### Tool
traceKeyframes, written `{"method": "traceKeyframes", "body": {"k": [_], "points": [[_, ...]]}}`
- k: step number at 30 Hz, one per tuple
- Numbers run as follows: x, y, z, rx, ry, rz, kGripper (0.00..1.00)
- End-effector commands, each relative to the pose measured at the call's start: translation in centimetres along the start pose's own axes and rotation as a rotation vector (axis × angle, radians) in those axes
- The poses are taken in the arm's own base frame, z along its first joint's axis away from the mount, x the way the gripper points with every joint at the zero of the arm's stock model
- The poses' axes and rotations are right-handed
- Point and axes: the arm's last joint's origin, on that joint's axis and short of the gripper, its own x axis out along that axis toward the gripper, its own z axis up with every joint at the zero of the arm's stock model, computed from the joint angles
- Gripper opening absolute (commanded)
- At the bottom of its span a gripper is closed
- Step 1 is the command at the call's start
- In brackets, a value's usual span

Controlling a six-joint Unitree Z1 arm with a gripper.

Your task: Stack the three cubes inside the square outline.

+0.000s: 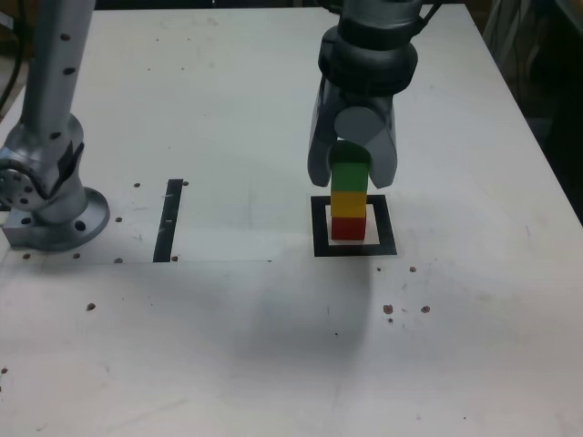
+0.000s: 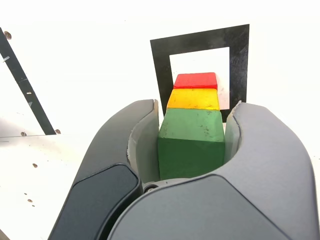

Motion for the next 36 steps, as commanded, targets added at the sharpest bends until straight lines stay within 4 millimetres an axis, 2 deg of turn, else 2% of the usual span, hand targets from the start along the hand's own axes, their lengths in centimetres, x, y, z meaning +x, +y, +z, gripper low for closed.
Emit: {"method": "traceKeyframes", "body": {"k": [1, 5, 8, 13, 20, 24, 29, 32, 36], "points": [[0.2, 0.1, 0.0, 0.002, 0.011, -0.005, 0.62], [0.4, 0.1, -0.1, 0.006, 0.019, -0.015, 0.84], [0.4, 0.1, -0.2, 0.005, 0.021, -0.017, 0.93], [0.0, 0.1, -0.2, 0.005, 0.010, -0.015, 0.99], [-1.7, 0.3, -1.4, 0.001, -0.014, -0.002, 0.99], [-4.0, 0.2, -3.5, 0.000, -0.041, 0.019, 0.99], [-6.6, 0.4, -7.4, 0.012, -0.076, 0.030, 0.99], [-7.1, 0.6, -9.7, 0.020, -0.078, 0.030, 0.99], [-6.3, 0.8, -12.7, 0.021, -0.046, 0.028, 0.99]]}}
